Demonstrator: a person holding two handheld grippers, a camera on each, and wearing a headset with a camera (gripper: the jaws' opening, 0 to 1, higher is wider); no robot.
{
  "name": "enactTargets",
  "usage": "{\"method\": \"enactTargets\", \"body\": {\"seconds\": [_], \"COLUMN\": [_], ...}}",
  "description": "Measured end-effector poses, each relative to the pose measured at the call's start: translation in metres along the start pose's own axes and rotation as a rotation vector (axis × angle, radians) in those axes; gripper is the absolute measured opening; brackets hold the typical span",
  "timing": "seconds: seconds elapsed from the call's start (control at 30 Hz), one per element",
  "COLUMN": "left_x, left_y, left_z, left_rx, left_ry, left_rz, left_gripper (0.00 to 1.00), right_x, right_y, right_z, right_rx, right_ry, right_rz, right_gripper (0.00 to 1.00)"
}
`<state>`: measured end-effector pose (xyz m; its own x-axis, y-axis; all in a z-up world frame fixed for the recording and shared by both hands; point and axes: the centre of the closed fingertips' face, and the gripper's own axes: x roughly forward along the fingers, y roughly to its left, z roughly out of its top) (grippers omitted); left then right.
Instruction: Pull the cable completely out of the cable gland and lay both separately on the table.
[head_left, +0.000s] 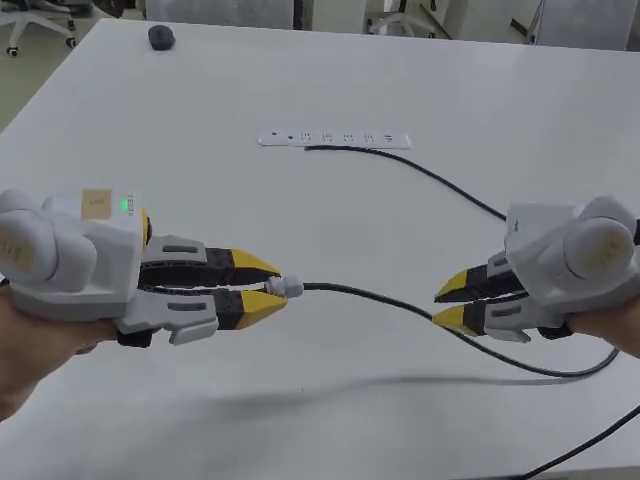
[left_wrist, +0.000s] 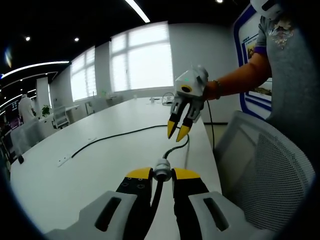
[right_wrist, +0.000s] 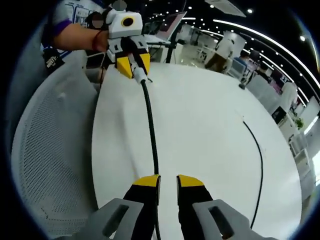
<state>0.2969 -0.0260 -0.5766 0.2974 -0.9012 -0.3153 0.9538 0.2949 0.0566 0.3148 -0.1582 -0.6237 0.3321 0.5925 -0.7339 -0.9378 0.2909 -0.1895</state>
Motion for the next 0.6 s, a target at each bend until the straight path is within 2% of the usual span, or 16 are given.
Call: {"method": "enactTargets", "body": {"seconds": [0.13, 0.2, 0.3, 0.37, 0.43, 0.5, 0.6], "left_x": [0.002, 0.004, 0.005, 0.006, 0.007, 0.008, 0.008], "left_y": [-0.003, -0.004, -0.004, -0.006, -0.008, -0.009, -0.010], "left_z": [0.002, 0.003, 0.006, 0.009, 0.010, 0.011, 0.012], "left_rx": [0.002, 0.005, 0.008, 0.015, 0.021, 0.024, 0.029], "left_ry": [-0.003, -0.006, -0.008, -0.014, -0.014, -0.015, -0.015], "left_rz": [-0.009, -0.011, -0.015, -0.023, -0.028, -0.031, -0.034], "left_gripper": [0.16, 0.16, 0.16, 0.16, 0.16, 0.16, 0.16], "right_x": [-0.005, -0.005, -0.001, 0.009, 0.018, 0.023, 0.026], "right_y": [0.005, 0.014, 0.028, 0.040, 0.047, 0.049, 0.051], "right_z": [0.039, 0.067, 0.091, 0.103, 0.108, 0.108, 0.112], "right_rx": [-0.004, -0.036, -0.077, -0.165, -0.241, -0.263, -0.277], "right_ry": [-0.117, -0.173, -0.209, -0.194, -0.173, -0.155, -0.159], "right_rz": [0.007, 0.026, 0.061, 0.077, 0.085, 0.084, 0.096], "right_gripper": [0.11, 0.10, 0.10, 0.10, 0.10, 0.09, 0.07]}}
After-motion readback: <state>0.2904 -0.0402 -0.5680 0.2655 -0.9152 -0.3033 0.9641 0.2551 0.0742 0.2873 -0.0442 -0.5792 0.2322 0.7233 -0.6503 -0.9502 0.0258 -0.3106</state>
